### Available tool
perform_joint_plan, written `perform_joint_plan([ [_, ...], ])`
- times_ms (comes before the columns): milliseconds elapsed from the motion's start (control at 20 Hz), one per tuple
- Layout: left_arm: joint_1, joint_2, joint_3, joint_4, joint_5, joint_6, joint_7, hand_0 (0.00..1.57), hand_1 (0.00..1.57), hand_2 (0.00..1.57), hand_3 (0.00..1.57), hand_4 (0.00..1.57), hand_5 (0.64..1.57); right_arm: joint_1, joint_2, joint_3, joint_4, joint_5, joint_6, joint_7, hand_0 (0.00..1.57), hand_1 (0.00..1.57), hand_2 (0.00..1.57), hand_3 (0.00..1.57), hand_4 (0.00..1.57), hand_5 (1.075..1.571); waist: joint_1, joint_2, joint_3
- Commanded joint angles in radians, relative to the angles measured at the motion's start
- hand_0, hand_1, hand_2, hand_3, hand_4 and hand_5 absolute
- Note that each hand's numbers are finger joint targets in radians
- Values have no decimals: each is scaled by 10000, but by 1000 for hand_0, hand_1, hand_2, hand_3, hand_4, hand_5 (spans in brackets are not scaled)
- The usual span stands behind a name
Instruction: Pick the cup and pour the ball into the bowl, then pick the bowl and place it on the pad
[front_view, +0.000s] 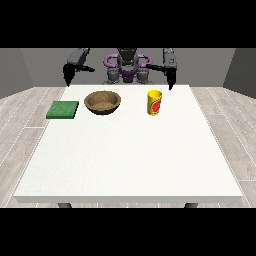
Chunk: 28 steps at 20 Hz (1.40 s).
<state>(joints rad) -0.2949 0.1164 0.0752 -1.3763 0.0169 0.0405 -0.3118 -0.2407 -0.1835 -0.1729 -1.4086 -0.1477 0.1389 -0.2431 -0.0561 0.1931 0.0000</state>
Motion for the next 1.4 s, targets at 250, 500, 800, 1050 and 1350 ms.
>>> perform_joint_plan([
  [250, -831, 52, 482, 2400, -303, 184, -1987, 0, 0, 0, 0, 0, 1232, -384, -353, -657, 1666, -175, 493, -1451, 0, 0, 0, 0, 0, 1564, 72, 502, 2],
  [500, -1440, -507, 693, 3968, -530, 1034, -3291, 0, 0, 0, 0, 0, 1271, -692, -963, -932, 1886, -573, 1279, -1541, 0, 0, 0, 0, 0, 1559, -440, 950, 0],
  [800, -2325, -12, 1260, 5730, -92, 415, -4141, 0, 0, 0, 0, 0, 1229, -1181, -991, -991, 2164, -654, 1117, -1369, 0, 0, 0, 0, 0, 1558, -342, 961, -3],
  [1050, -1920, 801, 1151, 6000, -1717, 2869, -4635, 1289, 1289, 1571, 1571, 789, 1524, -937, -1244, -1008, 1817, -865, 1751, -1591, 0, 0, 0, 0, 0, 1562, -1174, 1353, 10],
  [1350, -2572, -27, 1205, 6905, -2131, 4627, -4942, 1331, 1331, 1571, 1571, 864, 1509, -1224, -1638, -1146, 1786, -948, 1926, -1494, 0, 0, 0, 0, 0, 1557, -1676, 1853, -9],
])
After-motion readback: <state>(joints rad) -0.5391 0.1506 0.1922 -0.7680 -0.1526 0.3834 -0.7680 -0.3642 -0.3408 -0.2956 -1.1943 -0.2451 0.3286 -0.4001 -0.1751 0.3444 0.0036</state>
